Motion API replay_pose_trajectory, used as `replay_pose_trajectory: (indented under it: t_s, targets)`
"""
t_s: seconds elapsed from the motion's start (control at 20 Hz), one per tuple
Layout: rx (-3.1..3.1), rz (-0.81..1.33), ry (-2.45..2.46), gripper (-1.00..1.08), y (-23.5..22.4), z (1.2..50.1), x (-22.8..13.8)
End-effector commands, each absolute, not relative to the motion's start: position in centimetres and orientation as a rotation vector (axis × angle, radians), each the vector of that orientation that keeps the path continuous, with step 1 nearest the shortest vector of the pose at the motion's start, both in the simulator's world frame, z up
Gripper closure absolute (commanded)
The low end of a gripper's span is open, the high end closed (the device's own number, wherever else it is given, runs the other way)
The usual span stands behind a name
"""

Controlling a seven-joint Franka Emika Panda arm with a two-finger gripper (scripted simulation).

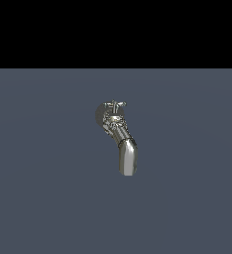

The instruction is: Turn on the faucet by rotating a designated handle.

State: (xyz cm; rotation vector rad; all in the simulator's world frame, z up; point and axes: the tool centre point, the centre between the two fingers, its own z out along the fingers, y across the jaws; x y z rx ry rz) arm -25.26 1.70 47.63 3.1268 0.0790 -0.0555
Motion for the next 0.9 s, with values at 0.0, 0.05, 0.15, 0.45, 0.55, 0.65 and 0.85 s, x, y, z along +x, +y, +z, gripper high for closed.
replay_pose_trajectory:
  t_s: [0.0,0.05,0.15,0.45,0.55,0.65,0.85]
  targets:
    - [3.125,-0.075,0.059,0.38,1.3,46.5,-24.5]
    - [3.105,-0.105,0.024,0.32,0.6,45.5,-23.9]
    - [3.102,-0.178,-0.024,0.50,-0.8,41.6,-22.8]
    - [3.117,-0.282,-0.190,0.57,-1.3,33.0,-18.8]
    - [3.095,-0.241,-0.201,0.46,-2.0,32.6,-17.3]
    - [3.060,-0.198,-0.299,0.16,-3.8,31.2,-14.9]
    - [3.001,-0.122,-0.169,-0.21,0.1,28.1,-10.2]
